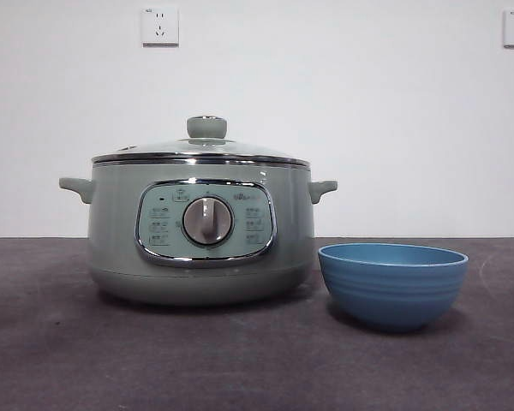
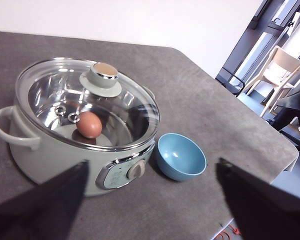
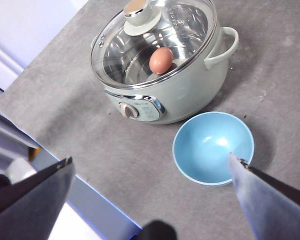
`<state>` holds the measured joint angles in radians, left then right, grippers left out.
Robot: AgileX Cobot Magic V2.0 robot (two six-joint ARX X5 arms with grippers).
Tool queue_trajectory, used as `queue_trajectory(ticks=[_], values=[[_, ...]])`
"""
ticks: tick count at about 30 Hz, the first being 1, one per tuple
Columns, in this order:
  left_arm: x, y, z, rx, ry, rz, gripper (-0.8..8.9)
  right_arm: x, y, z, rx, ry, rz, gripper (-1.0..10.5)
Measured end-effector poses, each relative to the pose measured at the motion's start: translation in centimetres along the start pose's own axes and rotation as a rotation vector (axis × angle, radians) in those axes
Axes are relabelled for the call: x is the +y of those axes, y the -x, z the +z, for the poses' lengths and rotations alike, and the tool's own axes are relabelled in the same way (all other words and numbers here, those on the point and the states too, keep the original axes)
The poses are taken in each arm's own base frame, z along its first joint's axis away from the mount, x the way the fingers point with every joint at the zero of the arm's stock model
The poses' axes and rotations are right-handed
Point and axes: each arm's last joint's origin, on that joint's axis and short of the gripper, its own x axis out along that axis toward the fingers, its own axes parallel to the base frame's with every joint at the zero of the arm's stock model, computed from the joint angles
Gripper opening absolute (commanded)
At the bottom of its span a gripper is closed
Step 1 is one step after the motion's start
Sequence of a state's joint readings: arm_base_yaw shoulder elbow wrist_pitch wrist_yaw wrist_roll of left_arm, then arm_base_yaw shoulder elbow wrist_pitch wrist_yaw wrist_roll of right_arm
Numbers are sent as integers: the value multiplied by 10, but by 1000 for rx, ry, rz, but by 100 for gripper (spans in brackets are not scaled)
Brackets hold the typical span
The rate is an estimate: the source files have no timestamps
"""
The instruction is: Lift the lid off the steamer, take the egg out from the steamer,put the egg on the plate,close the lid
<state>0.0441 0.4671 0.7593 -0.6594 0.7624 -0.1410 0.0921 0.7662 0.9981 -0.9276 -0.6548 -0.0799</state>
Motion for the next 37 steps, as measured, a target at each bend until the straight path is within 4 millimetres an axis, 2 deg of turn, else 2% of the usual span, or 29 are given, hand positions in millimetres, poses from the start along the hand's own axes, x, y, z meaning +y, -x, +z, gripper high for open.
queue_trajectory(ticks=[7,15,20,24,27,32,37], values=[[9,-16,16,5,-16,-25,562,0,0,0,0,-2,-1,643],[8,-46,69,33,-96,-42,562,-1,-1,0,5,-6,-1,643],[8,-87,101,65,-187,-7,562,-3,-3,1,13,-12,0,634],[6,-125,115,71,-252,-16,562,-3,-4,1,16,-15,0,633],[9,-156,115,85,-280,-17,562,-3,-4,1,16,-15,0,633],[21,-208,97,147,-289,11,562,-3,-4,1,16,-15,0,633],[25,-239,83,163,-332,67,562,-3,-4,1,16,-15,0,633]])
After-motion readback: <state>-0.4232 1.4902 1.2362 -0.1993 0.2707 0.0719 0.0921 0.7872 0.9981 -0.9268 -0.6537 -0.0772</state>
